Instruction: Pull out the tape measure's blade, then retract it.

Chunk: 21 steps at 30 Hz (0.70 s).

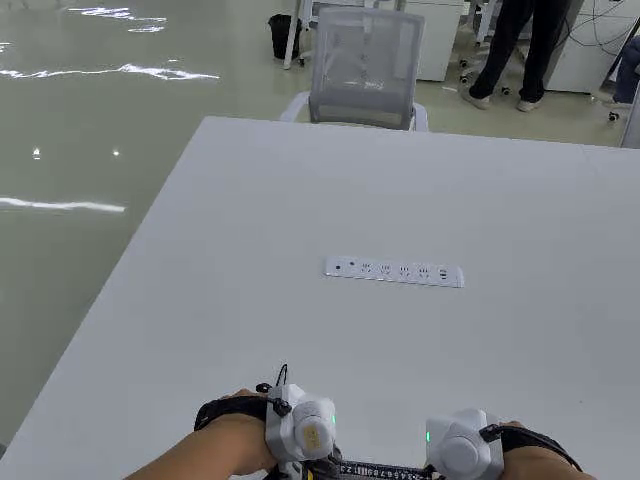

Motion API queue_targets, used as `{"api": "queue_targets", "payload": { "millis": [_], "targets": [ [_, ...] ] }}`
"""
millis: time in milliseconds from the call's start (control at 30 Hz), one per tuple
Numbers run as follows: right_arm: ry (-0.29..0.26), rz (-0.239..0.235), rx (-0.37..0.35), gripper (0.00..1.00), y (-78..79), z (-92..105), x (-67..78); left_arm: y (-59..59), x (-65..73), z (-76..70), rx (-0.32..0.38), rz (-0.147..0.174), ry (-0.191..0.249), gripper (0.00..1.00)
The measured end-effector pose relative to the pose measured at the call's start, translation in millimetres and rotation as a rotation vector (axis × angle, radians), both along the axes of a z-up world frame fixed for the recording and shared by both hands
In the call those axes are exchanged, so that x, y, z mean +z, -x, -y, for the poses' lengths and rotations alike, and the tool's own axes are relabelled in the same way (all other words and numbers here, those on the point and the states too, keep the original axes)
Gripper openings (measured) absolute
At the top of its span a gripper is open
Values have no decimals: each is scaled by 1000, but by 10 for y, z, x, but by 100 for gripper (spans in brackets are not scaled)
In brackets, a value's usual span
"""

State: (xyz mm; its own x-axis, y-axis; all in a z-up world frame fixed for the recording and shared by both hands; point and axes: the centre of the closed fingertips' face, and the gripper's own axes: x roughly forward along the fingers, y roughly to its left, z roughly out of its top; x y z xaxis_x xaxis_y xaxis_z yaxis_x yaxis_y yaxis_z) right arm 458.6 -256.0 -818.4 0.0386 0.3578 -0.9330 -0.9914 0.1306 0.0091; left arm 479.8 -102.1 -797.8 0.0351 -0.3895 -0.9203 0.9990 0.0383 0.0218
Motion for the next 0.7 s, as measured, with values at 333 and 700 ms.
{"api": "queue_targets", "payload": {
  "millis": [333,700],
  "targets": [
    [6,1,-1,11,3,61,0,1,2,0,2,0,0,34],
    [13,6,-10,11,12,155,6,2,5,2,3,-2,1,34]
  ]
}}
